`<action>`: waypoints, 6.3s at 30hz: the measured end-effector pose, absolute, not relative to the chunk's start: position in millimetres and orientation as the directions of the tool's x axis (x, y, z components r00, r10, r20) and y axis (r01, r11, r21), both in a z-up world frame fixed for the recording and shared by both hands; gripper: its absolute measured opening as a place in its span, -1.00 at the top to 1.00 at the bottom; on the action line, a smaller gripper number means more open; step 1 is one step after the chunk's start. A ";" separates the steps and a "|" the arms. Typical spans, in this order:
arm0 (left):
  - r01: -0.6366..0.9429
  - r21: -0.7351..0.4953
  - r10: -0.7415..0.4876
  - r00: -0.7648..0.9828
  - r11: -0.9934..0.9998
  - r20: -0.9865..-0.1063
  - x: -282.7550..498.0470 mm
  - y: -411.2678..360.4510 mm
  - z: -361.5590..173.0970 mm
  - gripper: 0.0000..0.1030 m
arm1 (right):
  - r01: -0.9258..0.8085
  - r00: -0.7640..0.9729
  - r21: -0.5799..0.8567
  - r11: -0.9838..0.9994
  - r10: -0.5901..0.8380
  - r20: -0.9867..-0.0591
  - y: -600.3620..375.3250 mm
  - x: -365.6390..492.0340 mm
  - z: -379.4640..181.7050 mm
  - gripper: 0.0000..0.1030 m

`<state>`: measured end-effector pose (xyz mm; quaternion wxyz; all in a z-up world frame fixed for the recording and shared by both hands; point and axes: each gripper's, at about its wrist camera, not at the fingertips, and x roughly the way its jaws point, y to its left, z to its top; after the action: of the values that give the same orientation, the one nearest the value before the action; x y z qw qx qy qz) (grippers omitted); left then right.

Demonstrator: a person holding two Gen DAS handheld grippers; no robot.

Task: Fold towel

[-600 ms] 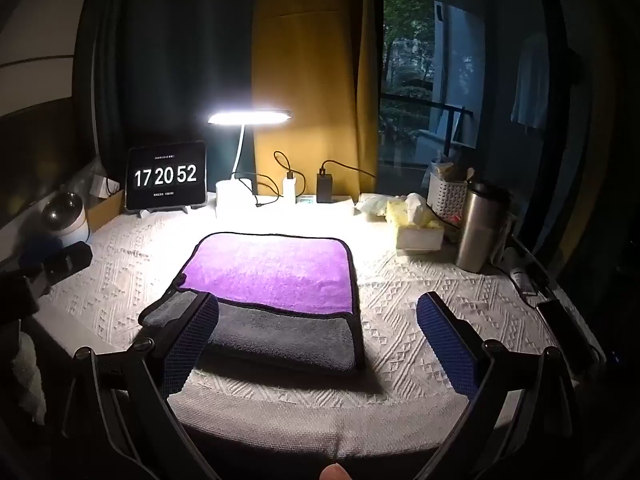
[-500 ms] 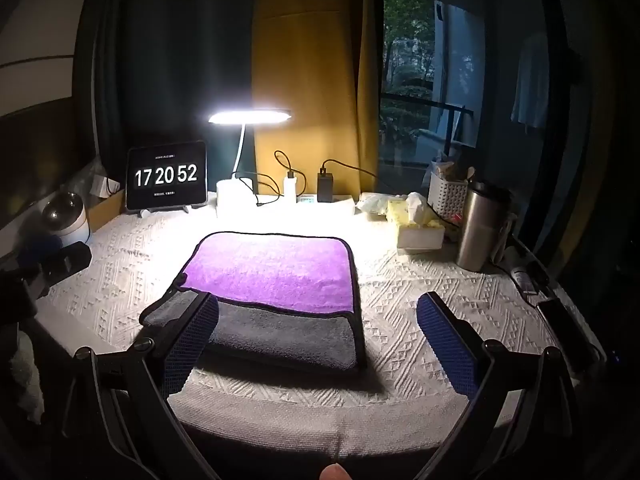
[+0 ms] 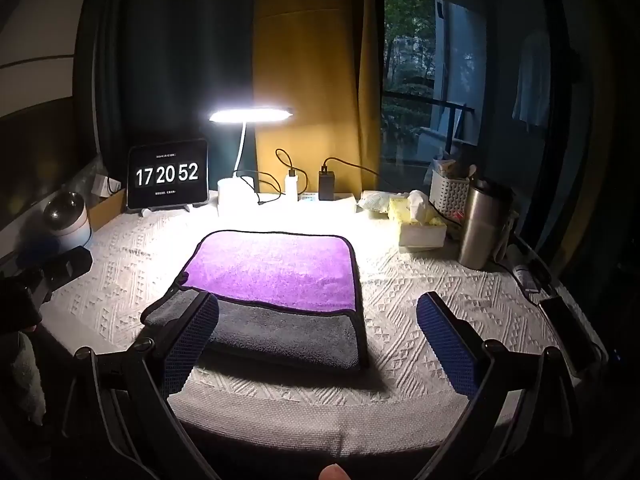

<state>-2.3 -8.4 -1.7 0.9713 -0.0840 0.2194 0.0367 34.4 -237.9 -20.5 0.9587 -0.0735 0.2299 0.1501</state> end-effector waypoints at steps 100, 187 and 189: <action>-0.134 -0.165 0.003 0.786 0.977 -0.619 61.2 8.4 -59.7 -0.97 | -0.353 0.752 0.020 0.935 0.296 -0.589 -246.0 93.6 -61.9 -0.74; -0.216 -0.123 0.085 0.754 0.969 -0.652 163.3 57.1 -69.9 0.88 | -0.405 0.707 -0.023 0.914 0.297 -0.642 -231.7 231.3 -79.6 0.82; -0.221 -0.120 0.093 0.757 0.968 -0.646 166.0 59.7 -69.1 0.88 | -0.404 0.711 -0.028 0.914 0.295 -0.638 -230.7 235.5 -78.0 0.82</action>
<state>166.0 59.7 -69.1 0.9326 -0.0949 0.3380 0.0841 235.5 -230.7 -78.0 0.9212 -0.0829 0.3294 0.1899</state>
